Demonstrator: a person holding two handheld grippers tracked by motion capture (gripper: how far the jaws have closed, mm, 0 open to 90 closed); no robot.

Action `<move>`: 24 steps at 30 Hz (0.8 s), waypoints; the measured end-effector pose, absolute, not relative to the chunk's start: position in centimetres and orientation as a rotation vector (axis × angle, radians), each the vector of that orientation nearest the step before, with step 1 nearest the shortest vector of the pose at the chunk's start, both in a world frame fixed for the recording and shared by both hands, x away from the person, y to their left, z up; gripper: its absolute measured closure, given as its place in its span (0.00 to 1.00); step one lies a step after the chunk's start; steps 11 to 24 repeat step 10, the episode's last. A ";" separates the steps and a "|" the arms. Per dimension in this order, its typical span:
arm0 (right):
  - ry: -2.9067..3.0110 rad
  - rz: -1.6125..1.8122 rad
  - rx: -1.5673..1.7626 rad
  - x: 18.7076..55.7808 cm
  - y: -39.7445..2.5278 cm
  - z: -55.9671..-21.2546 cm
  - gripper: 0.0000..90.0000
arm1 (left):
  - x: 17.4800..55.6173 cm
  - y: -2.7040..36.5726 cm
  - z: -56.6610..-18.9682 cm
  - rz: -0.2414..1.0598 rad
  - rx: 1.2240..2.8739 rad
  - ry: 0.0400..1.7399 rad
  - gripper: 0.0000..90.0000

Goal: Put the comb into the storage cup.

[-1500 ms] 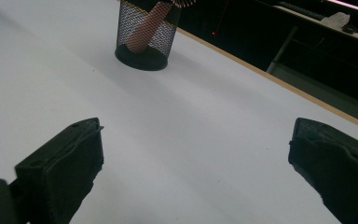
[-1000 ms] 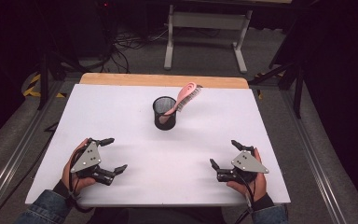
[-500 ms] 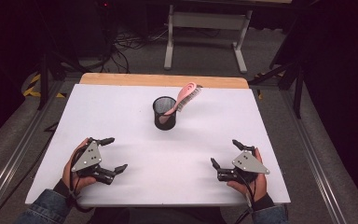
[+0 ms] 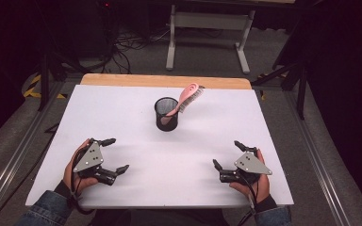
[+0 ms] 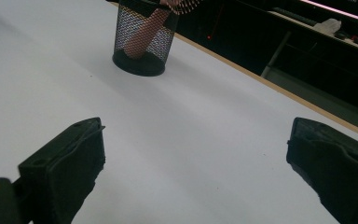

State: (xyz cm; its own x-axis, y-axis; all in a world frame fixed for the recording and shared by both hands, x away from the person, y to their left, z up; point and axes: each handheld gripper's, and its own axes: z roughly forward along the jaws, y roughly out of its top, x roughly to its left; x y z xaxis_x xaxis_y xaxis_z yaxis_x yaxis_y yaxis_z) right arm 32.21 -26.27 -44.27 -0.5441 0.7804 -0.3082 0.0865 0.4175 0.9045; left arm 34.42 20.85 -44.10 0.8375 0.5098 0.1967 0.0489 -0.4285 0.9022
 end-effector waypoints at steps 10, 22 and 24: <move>1.917 1.161 0.743 32.2 -26.3 -44.3 0.05 | 34.5 20.8 -44.1 0.548 1.962 0.418 0.04; 1.917 1.161 0.743 32.2 -26.3 -44.3 0.05 | 34.5 20.8 -44.1 0.548 1.962 0.418 0.04; 1.917 1.161 0.743 32.2 -26.3 -44.3 0.05 | 34.5 20.8 -44.1 0.548 1.962 0.418 0.04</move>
